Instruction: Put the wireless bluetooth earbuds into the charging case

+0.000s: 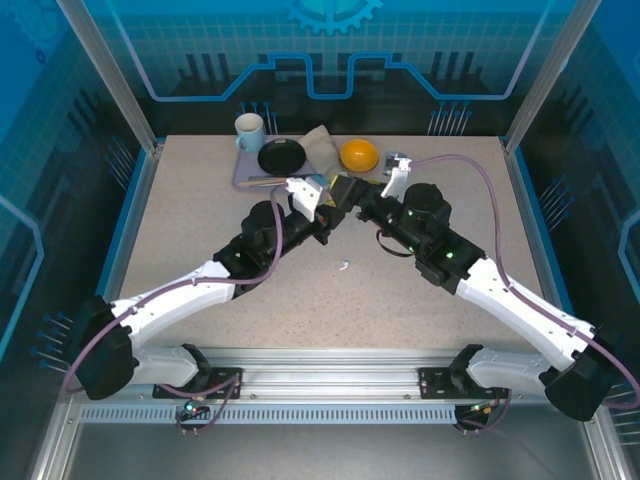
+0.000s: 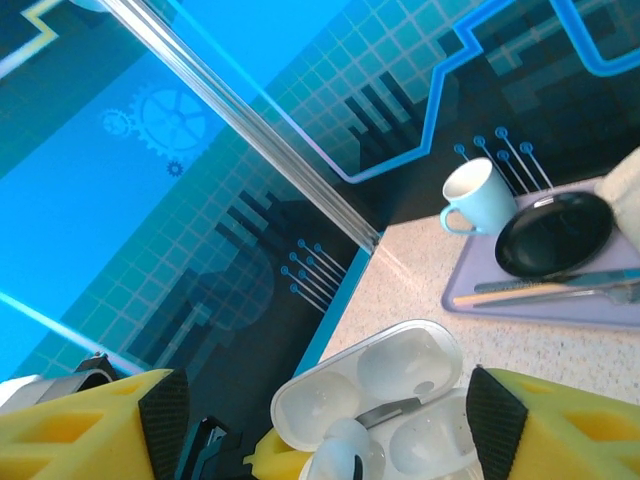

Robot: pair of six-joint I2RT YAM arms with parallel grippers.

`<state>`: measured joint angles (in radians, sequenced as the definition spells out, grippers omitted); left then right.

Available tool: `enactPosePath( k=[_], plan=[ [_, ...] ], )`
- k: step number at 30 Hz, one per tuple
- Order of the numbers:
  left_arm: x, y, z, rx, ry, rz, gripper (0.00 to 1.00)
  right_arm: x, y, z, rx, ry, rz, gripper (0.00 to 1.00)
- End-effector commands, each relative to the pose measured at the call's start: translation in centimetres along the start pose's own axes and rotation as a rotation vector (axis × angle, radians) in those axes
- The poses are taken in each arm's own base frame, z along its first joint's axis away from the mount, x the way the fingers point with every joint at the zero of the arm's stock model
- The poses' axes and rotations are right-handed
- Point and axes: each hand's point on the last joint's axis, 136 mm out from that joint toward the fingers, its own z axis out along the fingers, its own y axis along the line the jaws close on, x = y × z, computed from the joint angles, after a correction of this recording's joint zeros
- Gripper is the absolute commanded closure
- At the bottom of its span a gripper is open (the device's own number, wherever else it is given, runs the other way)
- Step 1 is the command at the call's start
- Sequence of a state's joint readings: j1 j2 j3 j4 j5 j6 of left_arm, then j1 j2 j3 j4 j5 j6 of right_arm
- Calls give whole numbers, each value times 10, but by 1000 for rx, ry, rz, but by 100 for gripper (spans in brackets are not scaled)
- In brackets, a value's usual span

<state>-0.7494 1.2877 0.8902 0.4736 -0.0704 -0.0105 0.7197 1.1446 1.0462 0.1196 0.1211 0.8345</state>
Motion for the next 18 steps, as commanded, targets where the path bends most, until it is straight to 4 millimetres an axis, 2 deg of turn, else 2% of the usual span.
enactPosePath(
  k=[1, 5, 8, 15, 18],
  plan=[
    [-20, -16, -13, 76, -82, 22, 100, -15, 20, -15, -28, 24, 28, 22],
    [-11, -16, -22, 134, -62, 14, 100, -9, 15, -28, 64, 129, -21, 23],
    [-3, -11, -30, 190, -41, -16, 100, 4, 2, -40, 145, 227, -58, 28],
    [12, -6, -45, 307, -11, -38, 100, 49, -23, -49, 255, 411, -130, 60],
    [19, -7, -47, 339, 19, -44, 100, 62, -23, -49, 270, 447, -173, 71]
  ],
)
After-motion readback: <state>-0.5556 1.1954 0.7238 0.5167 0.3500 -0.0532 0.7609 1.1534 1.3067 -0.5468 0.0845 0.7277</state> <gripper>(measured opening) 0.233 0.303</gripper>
